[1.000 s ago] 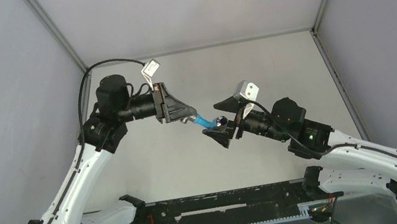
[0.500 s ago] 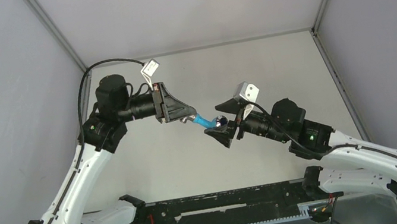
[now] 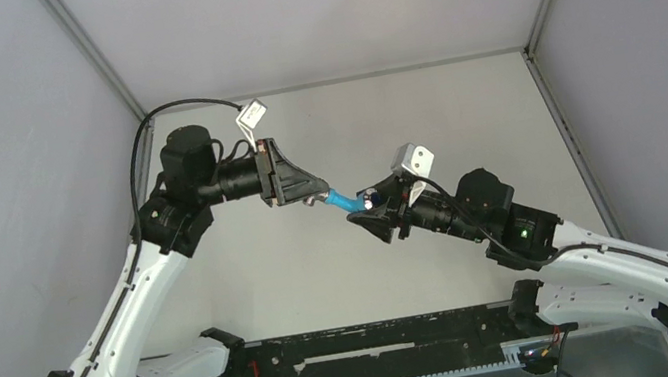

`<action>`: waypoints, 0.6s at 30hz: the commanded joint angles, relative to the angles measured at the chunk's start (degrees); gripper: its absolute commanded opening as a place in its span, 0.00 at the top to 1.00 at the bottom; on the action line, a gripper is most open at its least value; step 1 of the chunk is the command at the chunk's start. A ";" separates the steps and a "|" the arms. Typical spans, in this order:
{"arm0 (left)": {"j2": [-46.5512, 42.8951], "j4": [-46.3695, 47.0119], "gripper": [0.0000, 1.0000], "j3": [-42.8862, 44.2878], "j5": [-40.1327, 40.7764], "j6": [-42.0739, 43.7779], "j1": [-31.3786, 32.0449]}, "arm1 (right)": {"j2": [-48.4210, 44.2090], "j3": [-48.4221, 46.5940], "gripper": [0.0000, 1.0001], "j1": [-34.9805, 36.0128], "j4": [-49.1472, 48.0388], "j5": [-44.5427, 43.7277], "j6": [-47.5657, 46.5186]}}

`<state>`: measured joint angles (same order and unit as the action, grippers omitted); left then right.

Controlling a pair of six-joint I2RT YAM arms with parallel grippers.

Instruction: Install the water faucets

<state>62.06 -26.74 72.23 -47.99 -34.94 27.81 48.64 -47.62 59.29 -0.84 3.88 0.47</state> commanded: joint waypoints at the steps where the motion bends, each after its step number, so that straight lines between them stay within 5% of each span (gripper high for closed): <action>1: -1.13 2.04 1.00 3.58 -1.60 0.64 -0.39 | -0.85 -0.55 0.40 0.04 -2.52 -1.68 -0.20; 7: -0.86 2.01 1.00 3.60 -1.85 0.75 -0.61 | -0.35 -0.55 0.20 0.04 -2.23 -1.86 -0.07; 18: -2.11 1.81 1.00 3.51 -1.68 0.84 -0.74 | -1.96 3.75 0.18 0.04 -6.09 2.05 -2.89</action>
<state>61.93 -27.22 72.23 -48.25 -34.89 27.55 48.27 -45.84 59.29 -1.80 4.49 -0.82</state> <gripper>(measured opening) 0.343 0.819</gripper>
